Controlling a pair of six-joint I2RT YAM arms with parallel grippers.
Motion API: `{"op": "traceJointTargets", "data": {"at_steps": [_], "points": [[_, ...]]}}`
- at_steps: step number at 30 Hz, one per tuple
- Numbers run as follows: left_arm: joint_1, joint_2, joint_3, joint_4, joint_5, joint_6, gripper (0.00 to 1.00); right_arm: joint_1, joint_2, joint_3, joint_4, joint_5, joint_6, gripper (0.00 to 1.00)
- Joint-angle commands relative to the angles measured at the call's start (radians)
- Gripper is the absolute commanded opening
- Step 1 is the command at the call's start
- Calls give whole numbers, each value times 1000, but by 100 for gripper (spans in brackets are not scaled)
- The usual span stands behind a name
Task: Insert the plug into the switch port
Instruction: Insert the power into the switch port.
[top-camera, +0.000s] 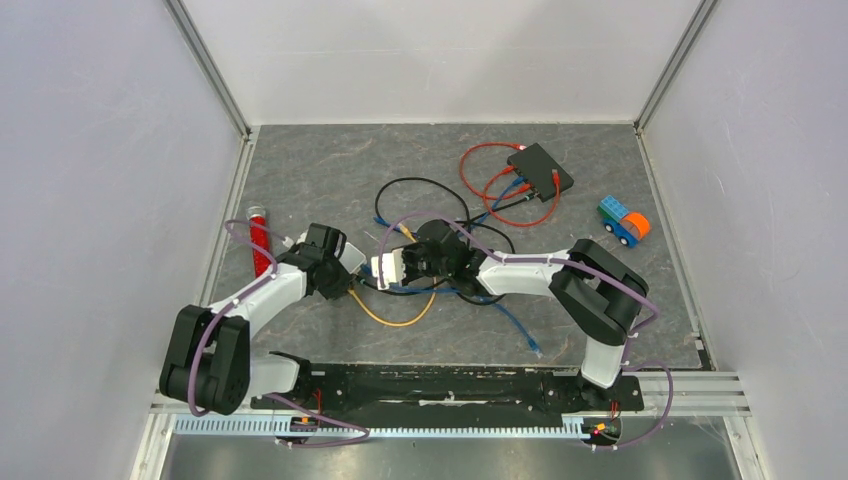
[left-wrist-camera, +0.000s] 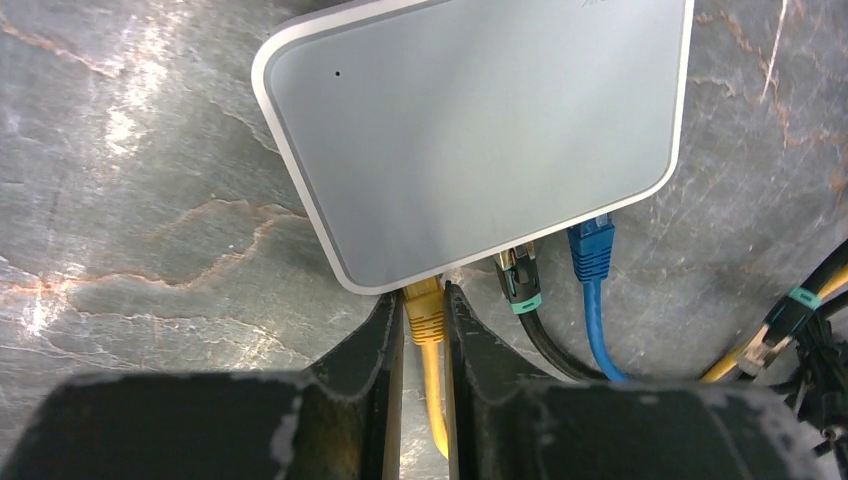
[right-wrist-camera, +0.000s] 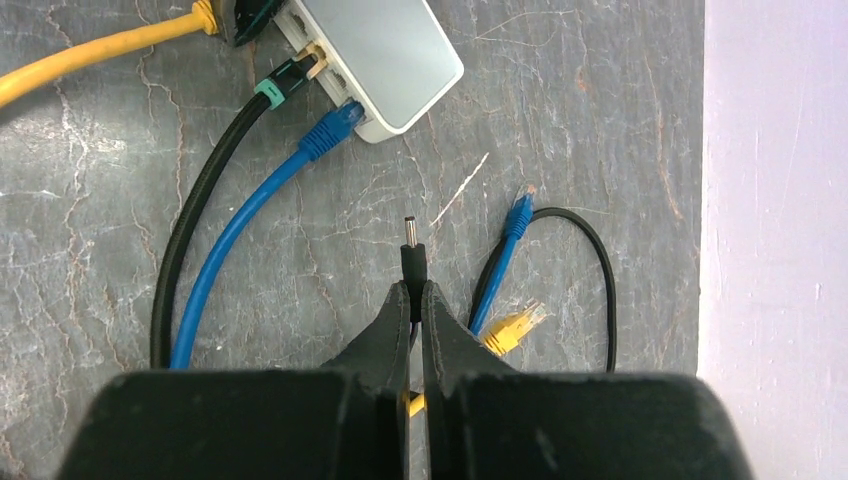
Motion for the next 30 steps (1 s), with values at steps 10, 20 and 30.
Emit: {"op": "traceJointTargets", "data": {"at_steps": [10, 20, 30], "points": [[-82, -149, -55, 105, 184, 322, 5, -40, -6, 35, -48, -72, -61, 0], [-80, -123, -27, 98, 217, 500, 5, -136, 31, 72, -129, -172, -186, 0], [-79, -78, -25, 50, 334, 542, 8, -137, 70, 129, -240, -194, -293, 0]]}}
